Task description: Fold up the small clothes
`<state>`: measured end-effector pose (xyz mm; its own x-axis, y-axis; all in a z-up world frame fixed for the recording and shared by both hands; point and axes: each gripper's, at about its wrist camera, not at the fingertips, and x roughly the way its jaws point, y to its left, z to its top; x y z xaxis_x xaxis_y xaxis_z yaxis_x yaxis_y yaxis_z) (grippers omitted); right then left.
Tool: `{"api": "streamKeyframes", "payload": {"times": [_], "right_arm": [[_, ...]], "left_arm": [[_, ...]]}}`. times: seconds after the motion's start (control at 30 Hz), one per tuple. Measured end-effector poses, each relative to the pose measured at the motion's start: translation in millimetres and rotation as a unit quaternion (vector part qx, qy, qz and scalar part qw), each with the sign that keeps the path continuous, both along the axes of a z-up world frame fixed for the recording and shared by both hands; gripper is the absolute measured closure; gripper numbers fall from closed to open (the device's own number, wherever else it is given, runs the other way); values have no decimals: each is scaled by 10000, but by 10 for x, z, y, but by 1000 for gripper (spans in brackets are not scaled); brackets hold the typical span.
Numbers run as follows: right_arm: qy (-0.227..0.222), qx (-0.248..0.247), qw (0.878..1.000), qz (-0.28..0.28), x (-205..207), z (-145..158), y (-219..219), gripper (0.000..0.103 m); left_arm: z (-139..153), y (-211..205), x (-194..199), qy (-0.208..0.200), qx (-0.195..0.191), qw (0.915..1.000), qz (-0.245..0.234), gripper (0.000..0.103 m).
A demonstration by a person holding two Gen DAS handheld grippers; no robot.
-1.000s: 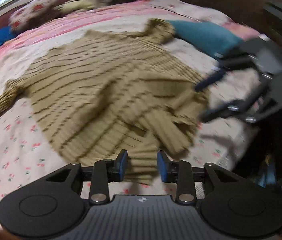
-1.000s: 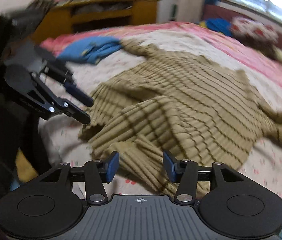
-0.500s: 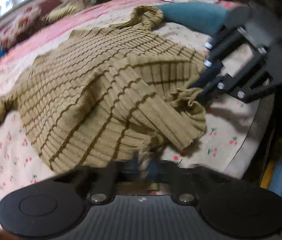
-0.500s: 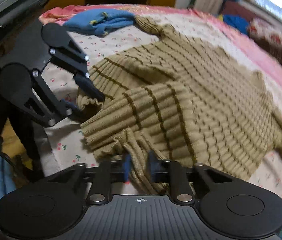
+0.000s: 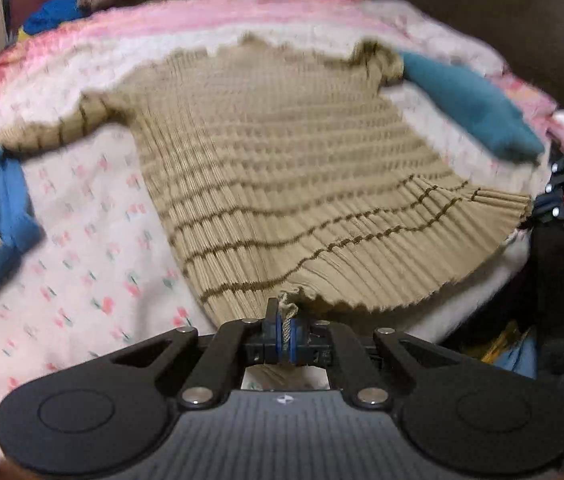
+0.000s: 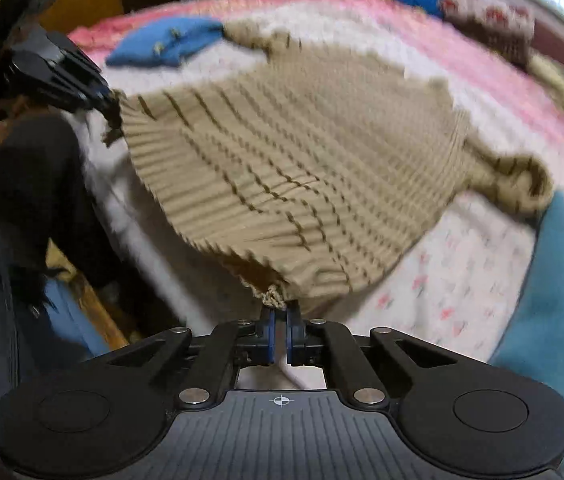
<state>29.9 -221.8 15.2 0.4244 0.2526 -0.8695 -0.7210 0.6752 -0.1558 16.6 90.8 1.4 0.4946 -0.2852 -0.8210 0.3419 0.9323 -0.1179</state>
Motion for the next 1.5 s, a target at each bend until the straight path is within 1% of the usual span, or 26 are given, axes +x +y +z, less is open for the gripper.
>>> {"api": "streamKeyframes", "payload": {"times": [0.07,0.13,0.2,0.27,0.4,0.43,0.47,0.53,0.57,0.6,0.63,0.67,0.73,0.77,0.87,0.93,1.0,1.03,1.07,1.13,1.2,1.27,1.33,1.4,1.47,1.5], "right_arm": [[93,-326,9994,28,13,-142,45,98],[250,-321,9992,38,1,-110,1,95],[182,-208,9996,-1,-22,12,-59,93],[52,11,9998,-181,-36,143,-139,93],[-229,906,9942,-536,102,308,-96,89],[-239,1121,9919,-544,160,291,-45,89],[-245,1207,9909,-539,213,232,24,89],[-187,1227,9908,-531,324,26,177,89],[-100,1173,9917,-512,367,-81,230,90],[-48,1046,9931,-524,394,-183,268,90],[24,793,9952,-572,415,-298,294,90],[161,555,9964,-615,418,-389,299,90],[192,511,9969,-567,354,-399,253,90],[282,418,9971,-568,327,-369,232,90],[589,234,9962,-592,247,-364,97,90],[691,273,9950,-671,230,-356,31,91],[785,399,9929,-803,247,-275,-10,91],[745,475,9926,-832,251,-239,-30,91],[603,573,9929,-852,264,-182,-51,91],[151,723,9934,-877,327,-49,-44,91],[-294,789,9927,-869,423,61,-43,90],[-701,857,9892,-957,590,151,-65,85],[-1193,754,9846,-1032,790,199,-72,81],[-1651,583,9790,-1047,1043,225,-100,81],[-2094,315,9717,-1049,1338,235,-92,78],[-2256,163,9690,-998,1475,225,-75,75]], "left_arm": [[-134,-84,-8,115,292,9995,-67,91],[-141,-83,-57,202,385,9990,-131,91],[-74,-9,-87,268,239,9993,-43,91],[34,87,-95,249,-61,9996,100,91],[241,158,-83,-70,-343,9988,350,91],[259,140,-33,-177,-431,9982,365,91],[297,100,17,-352,-529,9973,371,91],[292,-15,133,-618,-611,9955,369,90],[234,-106,221,-640,-658,9952,353,90],[150,-190,307,-586,-659,9955,345,90],[48,-266,387,-485,-568,9967,323,90],[-80,-356,456,-326,-337,9985,273,90],[-320,-452,513,91,159,9996,205,90],[-346,-427,478,93,132,9997,187,90],[-260,-289,410,553,8,9979,349,90],[-279,-200,324,790,23,9958,454,90],[-227,-154,275,867,-71,9947,554,90],[-191,-143,258,813,-130,9949,580,90],[-130,-154,267,706,-191,9956,592,90],[5,-208,310,428,-353,9968,578,90],[130,-311,396,152,-477,9978,438,90],[178,-458,529,-82,-468,9985,269,90],[166,-590,672,-235,-472,9984,218,90],[122,-713,835,-296,-628,9974,206,90],[89,-801,981,-356,-741,9964,212,90],[86,-832,1056,-417,-797,9957,217,90]]}}
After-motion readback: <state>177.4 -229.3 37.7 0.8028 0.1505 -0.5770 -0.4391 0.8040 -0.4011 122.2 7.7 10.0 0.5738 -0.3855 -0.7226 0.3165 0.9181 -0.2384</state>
